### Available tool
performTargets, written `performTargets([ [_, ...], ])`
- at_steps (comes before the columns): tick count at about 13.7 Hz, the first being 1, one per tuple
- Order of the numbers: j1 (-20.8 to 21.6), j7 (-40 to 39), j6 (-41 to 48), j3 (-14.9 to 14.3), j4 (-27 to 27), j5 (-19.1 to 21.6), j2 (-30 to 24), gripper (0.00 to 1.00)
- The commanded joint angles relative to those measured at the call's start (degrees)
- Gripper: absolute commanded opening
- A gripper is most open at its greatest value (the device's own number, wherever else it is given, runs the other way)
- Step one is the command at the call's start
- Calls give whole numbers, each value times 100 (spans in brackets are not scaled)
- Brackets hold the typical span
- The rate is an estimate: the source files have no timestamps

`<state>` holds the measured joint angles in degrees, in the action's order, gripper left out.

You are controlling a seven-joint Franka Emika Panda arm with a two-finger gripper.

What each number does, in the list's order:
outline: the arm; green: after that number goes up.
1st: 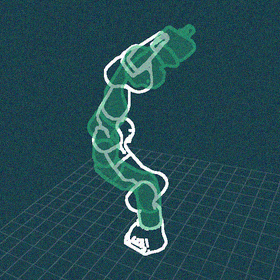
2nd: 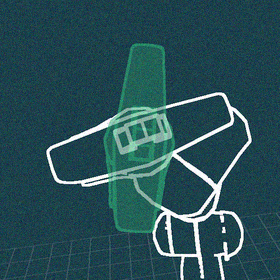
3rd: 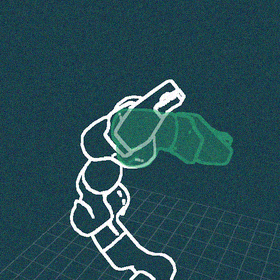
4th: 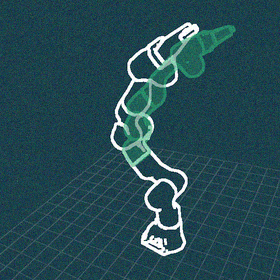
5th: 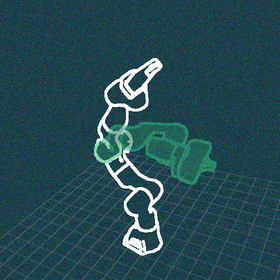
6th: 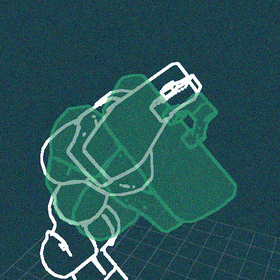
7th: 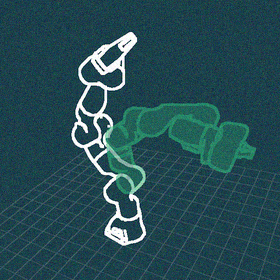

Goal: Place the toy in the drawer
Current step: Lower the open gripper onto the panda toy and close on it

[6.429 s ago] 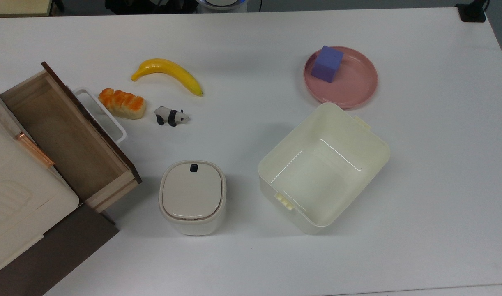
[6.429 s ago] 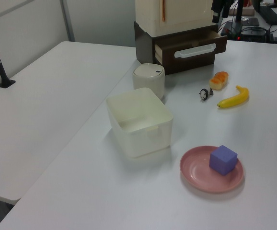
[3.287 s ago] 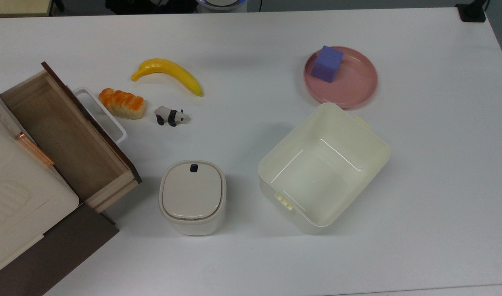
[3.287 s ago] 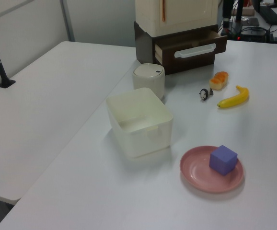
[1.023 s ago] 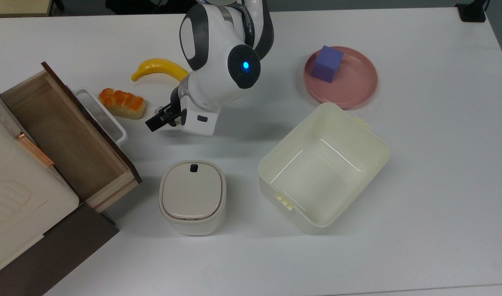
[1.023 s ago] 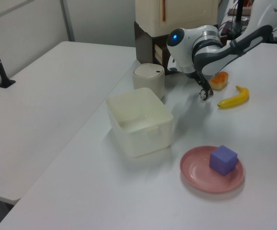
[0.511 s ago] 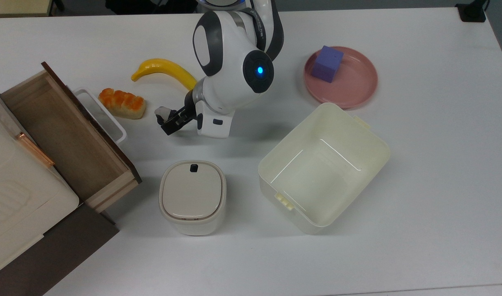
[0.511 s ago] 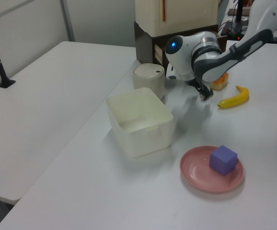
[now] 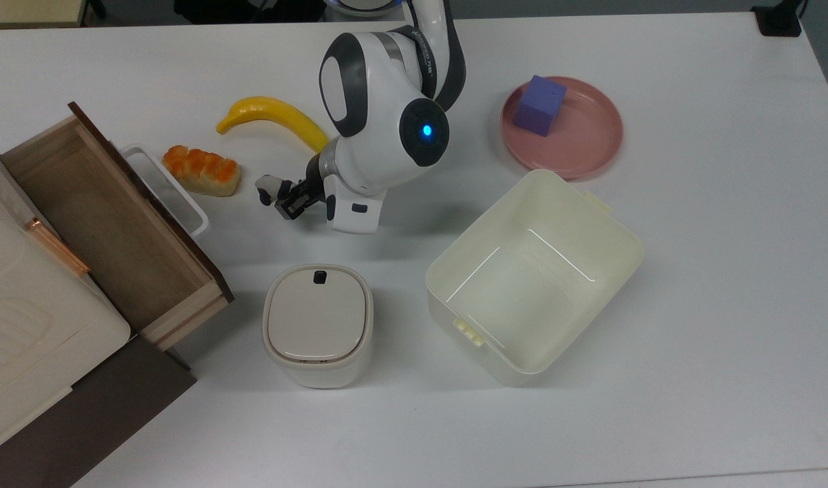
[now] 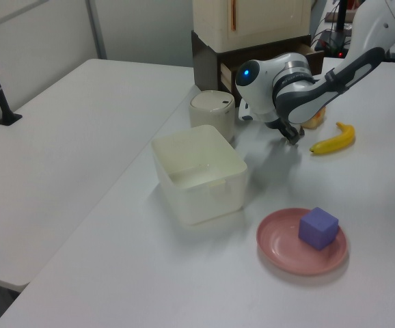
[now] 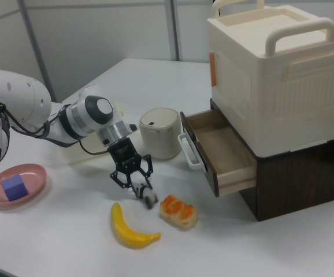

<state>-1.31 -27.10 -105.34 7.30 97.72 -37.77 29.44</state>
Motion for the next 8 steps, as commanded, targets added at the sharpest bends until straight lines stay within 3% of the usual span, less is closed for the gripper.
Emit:
performTargets([
  [1,25,572,40,-18,54,15,-79,0],
  [8,-10,776,49,-9,1,86,-280,0],
])
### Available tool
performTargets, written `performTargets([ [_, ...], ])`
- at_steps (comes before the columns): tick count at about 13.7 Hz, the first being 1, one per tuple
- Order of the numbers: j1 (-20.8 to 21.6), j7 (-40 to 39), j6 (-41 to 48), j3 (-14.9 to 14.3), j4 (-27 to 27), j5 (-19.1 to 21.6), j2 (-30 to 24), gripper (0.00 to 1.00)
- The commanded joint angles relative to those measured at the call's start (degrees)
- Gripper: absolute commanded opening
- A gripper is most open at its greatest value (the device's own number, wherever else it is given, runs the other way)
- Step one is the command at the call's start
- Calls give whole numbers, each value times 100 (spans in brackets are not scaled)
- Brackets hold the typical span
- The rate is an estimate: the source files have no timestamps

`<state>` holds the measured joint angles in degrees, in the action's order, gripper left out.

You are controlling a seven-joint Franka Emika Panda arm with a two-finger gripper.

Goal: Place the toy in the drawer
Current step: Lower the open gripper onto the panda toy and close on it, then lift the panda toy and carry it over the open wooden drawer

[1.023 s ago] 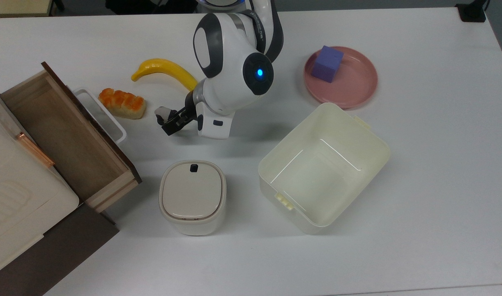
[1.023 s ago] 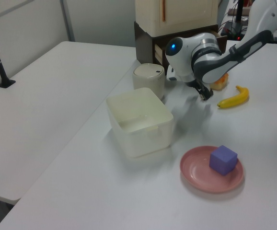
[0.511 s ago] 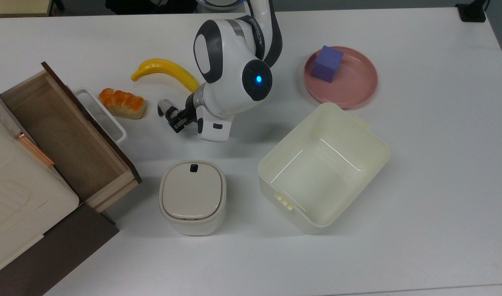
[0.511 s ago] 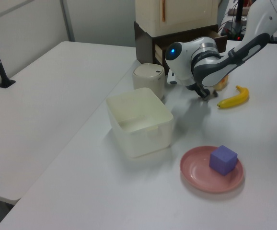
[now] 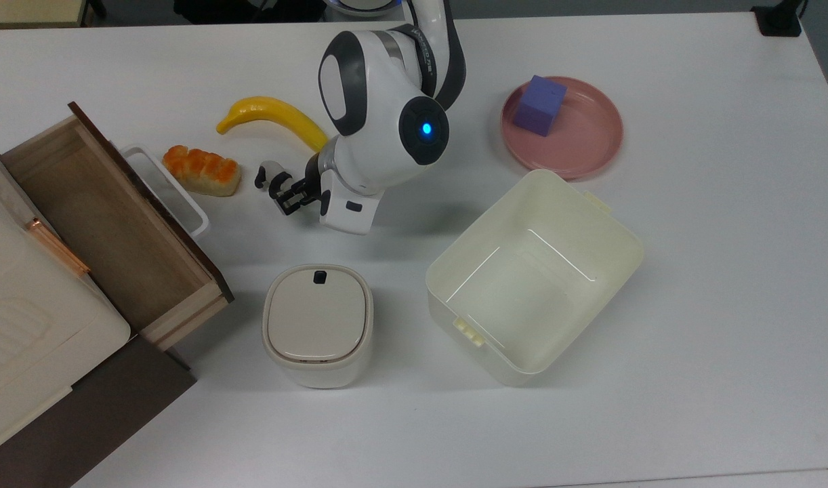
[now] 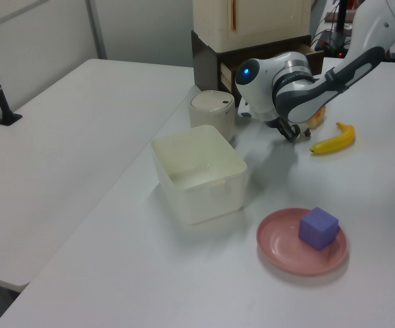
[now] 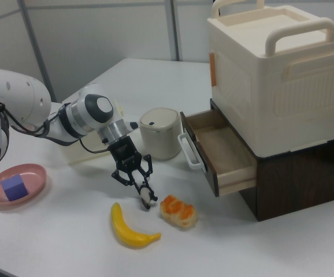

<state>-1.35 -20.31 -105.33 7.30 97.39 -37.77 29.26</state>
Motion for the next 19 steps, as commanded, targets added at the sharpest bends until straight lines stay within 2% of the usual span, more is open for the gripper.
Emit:
performTargets([
  [1,-6,97,65,-9,26,94,-324,0],
  [7,-76,80,311,0,-202,831,-992,0],
  [10,-409,202,338,-61,-729,1578,-1204,0],
  [14,-708,949,224,-123,-1160,1799,-1195,0],
  [15,-779,1019,206,-123,-1231,1956,-1204,0],
  [17,-998,1055,206,-271,-1476,2456,-1247,0],
  [19,-1026,1055,162,-570,-1722,2678,-1248,0],
])
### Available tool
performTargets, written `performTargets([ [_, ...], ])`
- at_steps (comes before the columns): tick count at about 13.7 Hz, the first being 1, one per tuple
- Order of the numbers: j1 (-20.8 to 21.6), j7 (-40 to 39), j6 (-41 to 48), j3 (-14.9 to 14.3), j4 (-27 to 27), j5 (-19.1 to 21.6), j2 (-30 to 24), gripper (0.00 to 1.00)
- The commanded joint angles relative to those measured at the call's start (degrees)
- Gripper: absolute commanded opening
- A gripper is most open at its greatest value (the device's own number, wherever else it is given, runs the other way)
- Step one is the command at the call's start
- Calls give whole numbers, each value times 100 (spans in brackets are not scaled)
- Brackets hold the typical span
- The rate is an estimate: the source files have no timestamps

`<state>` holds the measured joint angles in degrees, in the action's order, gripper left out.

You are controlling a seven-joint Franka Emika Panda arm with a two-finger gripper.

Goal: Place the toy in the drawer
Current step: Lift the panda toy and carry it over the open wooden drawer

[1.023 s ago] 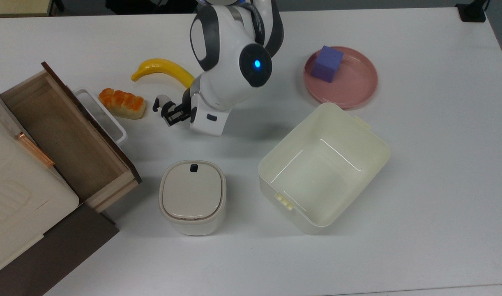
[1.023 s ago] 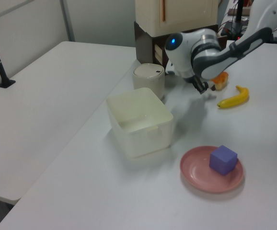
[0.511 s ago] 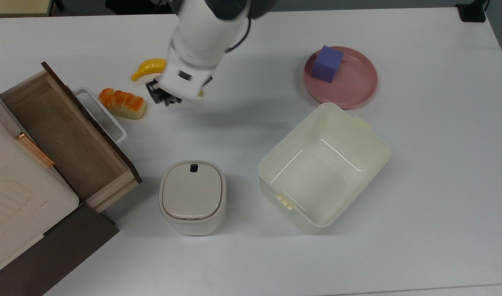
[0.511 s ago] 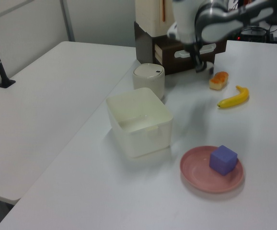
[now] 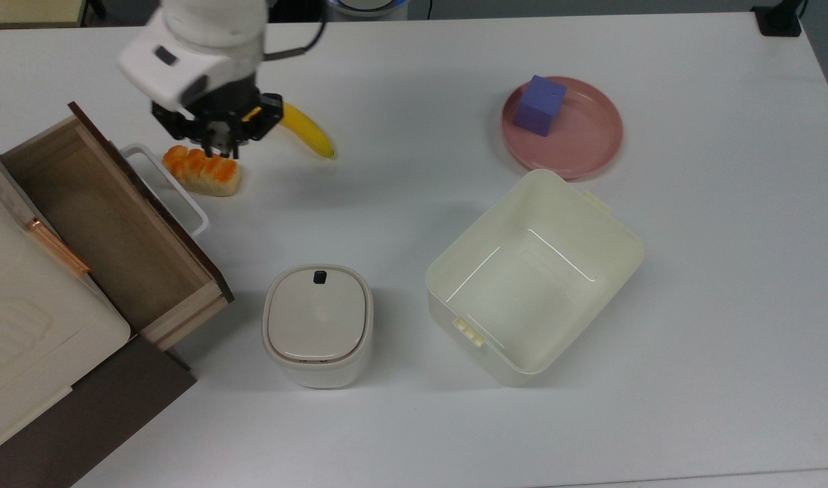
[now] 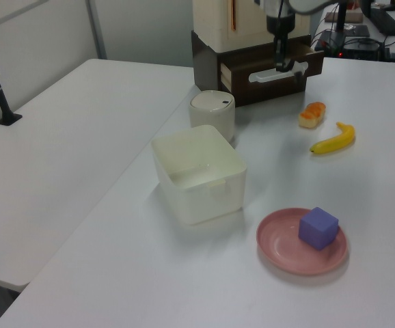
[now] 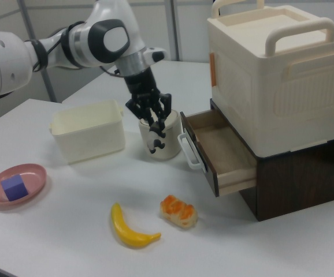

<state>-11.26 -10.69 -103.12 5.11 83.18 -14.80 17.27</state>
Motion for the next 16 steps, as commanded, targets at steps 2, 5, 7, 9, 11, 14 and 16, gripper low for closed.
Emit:
performTargets([
  [2,-52,111,-303,-589,-460,669,-48,0],
  [5,-61,111,-691,-845,-478,776,-48,0],
  [7,-69,102,-1042,-1117,-478,776,-31,0],
  [9,-200,111,-1428,-1241,-478,776,4,0],
  [11,-289,207,-1736,-1276,-478,768,31,0],
  [14,-359,252,-2115,-1320,-443,733,163,0],
  [16,-403,225,-2229,-1320,-425,697,285,0],
])
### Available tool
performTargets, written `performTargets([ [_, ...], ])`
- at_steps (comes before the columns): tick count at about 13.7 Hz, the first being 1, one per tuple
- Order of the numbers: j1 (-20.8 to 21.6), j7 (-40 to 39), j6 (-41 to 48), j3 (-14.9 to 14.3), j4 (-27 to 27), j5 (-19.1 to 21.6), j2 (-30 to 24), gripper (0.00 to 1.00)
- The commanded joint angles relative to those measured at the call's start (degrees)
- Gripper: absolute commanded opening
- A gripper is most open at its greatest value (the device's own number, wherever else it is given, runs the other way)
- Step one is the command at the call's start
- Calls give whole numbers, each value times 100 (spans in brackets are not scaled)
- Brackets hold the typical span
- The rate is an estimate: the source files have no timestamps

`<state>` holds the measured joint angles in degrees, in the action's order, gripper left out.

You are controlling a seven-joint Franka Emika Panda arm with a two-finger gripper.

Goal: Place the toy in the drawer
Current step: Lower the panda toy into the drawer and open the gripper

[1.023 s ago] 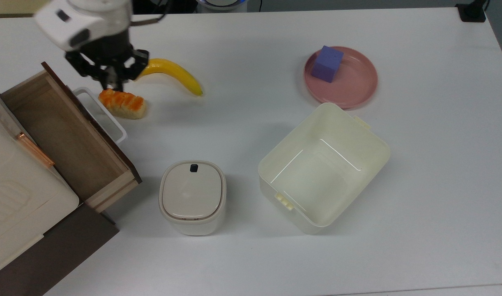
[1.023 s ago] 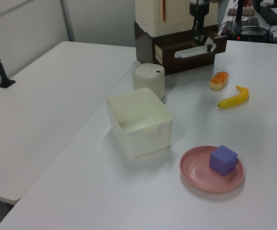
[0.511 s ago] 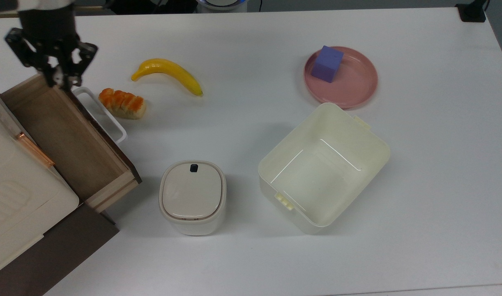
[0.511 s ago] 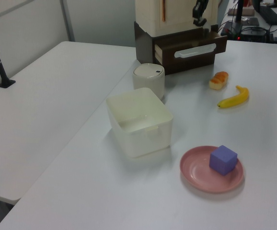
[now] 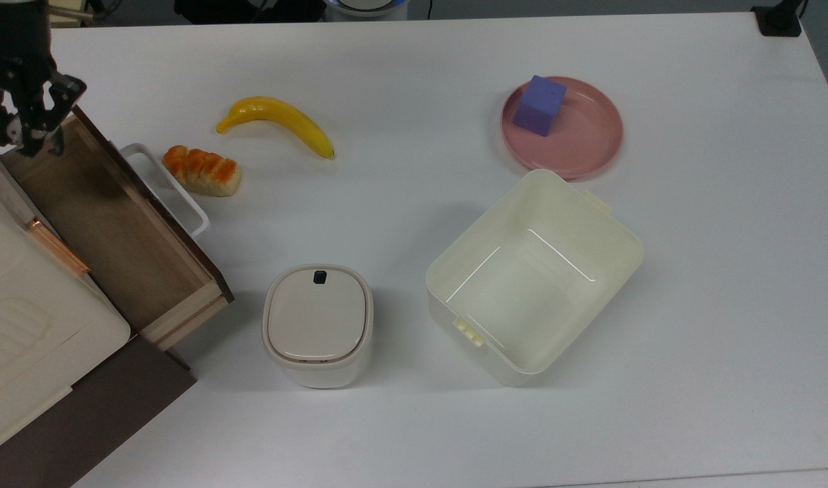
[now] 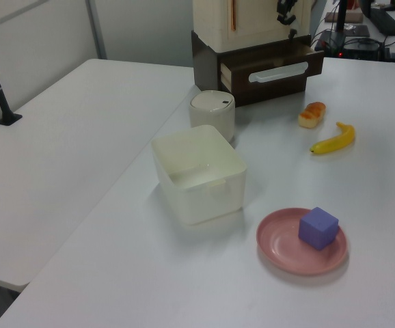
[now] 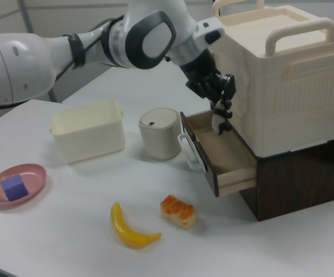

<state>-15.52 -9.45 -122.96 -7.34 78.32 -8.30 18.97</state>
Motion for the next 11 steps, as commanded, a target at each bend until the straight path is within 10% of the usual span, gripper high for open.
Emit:
performTargets([
  [1,23,101,-298,-75,60,39,177,0],
  [3,14,101,-334,-75,60,-13,204,1],
  [4,6,101,-334,-75,69,-5,212,25],
  [5,-29,110,-334,-75,78,-22,221,79],
  [6,-30,101,-334,-75,87,-83,221,100],
  [11,-12,136,-334,-40,87,-383,221,100],
])
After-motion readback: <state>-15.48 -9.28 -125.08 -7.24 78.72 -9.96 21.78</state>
